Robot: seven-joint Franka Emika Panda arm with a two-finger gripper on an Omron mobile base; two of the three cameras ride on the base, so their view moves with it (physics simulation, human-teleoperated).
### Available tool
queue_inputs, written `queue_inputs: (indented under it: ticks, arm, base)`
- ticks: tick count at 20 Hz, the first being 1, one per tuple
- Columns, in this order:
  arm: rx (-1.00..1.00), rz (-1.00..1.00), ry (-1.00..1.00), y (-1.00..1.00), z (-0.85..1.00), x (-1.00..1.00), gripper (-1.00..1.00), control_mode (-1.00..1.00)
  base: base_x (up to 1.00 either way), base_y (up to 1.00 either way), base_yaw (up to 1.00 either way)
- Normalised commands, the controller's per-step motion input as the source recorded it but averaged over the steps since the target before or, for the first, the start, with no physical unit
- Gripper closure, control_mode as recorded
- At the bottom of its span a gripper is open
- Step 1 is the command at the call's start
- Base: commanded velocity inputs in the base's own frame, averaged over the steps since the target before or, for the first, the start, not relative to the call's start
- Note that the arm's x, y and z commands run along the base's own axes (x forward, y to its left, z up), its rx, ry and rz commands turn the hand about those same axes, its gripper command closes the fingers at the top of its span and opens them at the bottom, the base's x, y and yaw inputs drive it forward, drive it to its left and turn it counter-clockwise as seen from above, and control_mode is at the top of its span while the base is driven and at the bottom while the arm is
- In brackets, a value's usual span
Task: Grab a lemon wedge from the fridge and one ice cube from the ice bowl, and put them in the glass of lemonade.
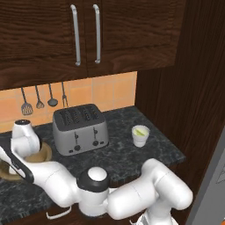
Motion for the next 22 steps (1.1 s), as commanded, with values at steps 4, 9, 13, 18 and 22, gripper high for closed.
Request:
queue_inputs:
  ticks: [4, 9, 13, 18, 22]
  arm:
    - [0.00, 0.00, 0.15, 0.00, -0.64, 0.00, -1.00, -1.00]
    - [0.00, 0.00, 0.04, 0.00, -0.35, -0.05, -1.00, -1.00]
    - [0.00, 0.00, 0.00, 0.00, -0.01, -0.31, -1.00, -1.00]
    - [0.00, 0.00, 0.00, -0.03, -0.10, -0.16, -1.00, -1.00]
    - [0.00, 0.00, 0.00, -0.11, -0.12, 0.00, -1.00, -1.00]
  base:
    - [0.00, 0.00, 0.00]
    - [0.00, 0.00, 0.00]
    - [0.00, 0.00, 0.00]
    - [0.00, 0.00, 0.00]
    - [0.00, 0.00, 0.00]
